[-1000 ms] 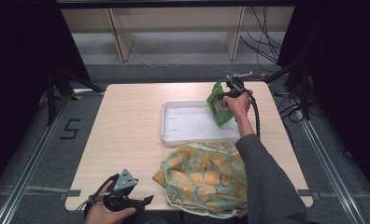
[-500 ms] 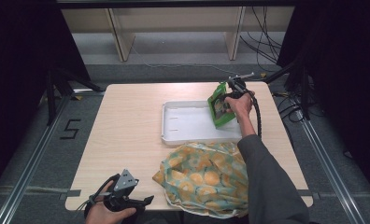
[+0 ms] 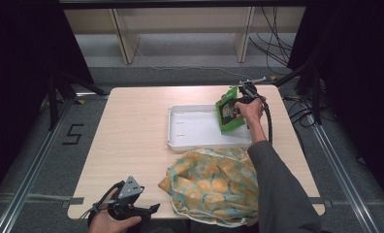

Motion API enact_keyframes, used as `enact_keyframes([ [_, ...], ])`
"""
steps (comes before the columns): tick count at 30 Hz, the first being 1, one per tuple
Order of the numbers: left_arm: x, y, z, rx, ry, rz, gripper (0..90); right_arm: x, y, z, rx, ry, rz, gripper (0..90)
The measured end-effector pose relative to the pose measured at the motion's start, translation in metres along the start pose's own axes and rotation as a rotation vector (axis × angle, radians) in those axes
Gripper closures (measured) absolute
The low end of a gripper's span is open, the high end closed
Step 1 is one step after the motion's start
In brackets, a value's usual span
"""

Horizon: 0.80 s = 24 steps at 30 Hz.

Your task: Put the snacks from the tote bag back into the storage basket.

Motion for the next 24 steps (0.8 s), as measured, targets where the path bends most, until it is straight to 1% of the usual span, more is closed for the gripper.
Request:
enact_keyframes([
  [2,0.0001,0.0001,0.0000,0.000,-0.001,0.000,21.8,0.0002,-0.0003,0.0009,-0.008,0.000,-0.002,63.7],
  [3,-0.0001,0.0000,0.0000,-0.001,-0.001,0.001,21.8,0.0002,0.0004,0.0020,-0.001,-0.002,0.016,63.5],
  [4,0.0001,-0.0009,-0.0009,0.005,0.020,-0.004,21.8,0.0013,0.0001,0.0031,-0.006,0.007,0.009,63.1],
  [5,0.0001,-0.0009,-0.0009,0.005,0.020,-0.004,21.8,0.0013,0.0001,0.0031,-0.006,0.007,0.009,63.1],
  [6,-0.0003,-0.0001,-0.0009,-0.001,0.018,0.004,21.8,0.0017,-0.0002,0.0048,0.005,0.008,0.009,62.7],
  [9,-0.0006,-0.0002,0.0000,0.002,0.008,0.003,21.8,0.0026,-0.0012,0.0054,-0.003,0.015,0.000,62.5],
  [10,-0.0003,-0.0010,-0.0013,0.008,0.032,-0.002,21.8,0.0028,0.0000,0.0051,-0.024,0.034,0.022,62.5],
  [11,-0.0006,-0.0010,-0.0008,0.007,0.024,-0.004,21.8,0.0028,0.0000,0.0051,-0.024,0.034,0.022,62.5],
  [12,-0.0006,-0.0001,-0.0003,0.000,0.011,0.000,21.8,0.0032,-0.0016,0.0068,-0.006,0.026,0.005,62.5],
  [13,-0.0006,-0.0001,-0.0003,0.000,0.011,0.000,21.8,0.0035,-0.0007,0.0057,-0.018,0.046,0.008,62.8],
  [14,-0.0006,-0.0002,-0.0001,0.001,0.008,0.000,21.8,0.0035,-0.0007,0.0057,-0.018,0.046,0.008,62.8],
  [15,-0.0007,-0.0002,0.0001,0.003,0.006,0.002,21.8,0.0037,-0.0019,0.0077,-0.004,0.029,0.002,63.0],
  [16,-0.0005,-0.0012,-0.0013,0.008,0.033,-0.007,21.8,0.0038,-0.0017,0.0078,-0.003,0.034,0.005,62.2],
  [17,-0.0006,-0.0002,-0.0002,0.001,0.010,0.000,21.8,0.0041,-0.0015,0.0092,-0.004,0.029,0.010,63.5],
  [18,-0.0006,-0.0002,0.0000,0.001,0.008,0.000,21.8,0.0043,-0.0010,0.0094,-0.005,0.029,0.016,63.4],
  [20,-0.0007,-0.0004,0.0004,0.006,0.006,0.001,21.8,0.0045,-0.0013,0.0095,-0.006,0.029,0.012,63.4],
  [22,-0.0007,-0.0004,-0.0004,0.000,0.013,0.000,21.8,0.0043,-0.0013,0.0091,-0.009,0.033,0.015,63.3],
  [23,-0.0007,-0.0005,-0.0004,0.000,0.013,-0.001,21.8,0.0048,-0.0012,0.0047,-0.013,0.087,0.012,63.3],
  [24,-0.0008,-0.0005,-0.0003,0.004,0.014,0.001,21.8,0.0047,-0.0016,0.0043,-0.022,0.084,0.013,63.2],
])
Point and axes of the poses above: each handheld gripper's, and its own axes: y roughly forward along the jaws, x roughly out of its underside, z roughly to its right, the point moved 4 cm from there along y, roughly forward along the jaws, and after that the axes turned 13 degrees about -x, right-handed, at the moved point
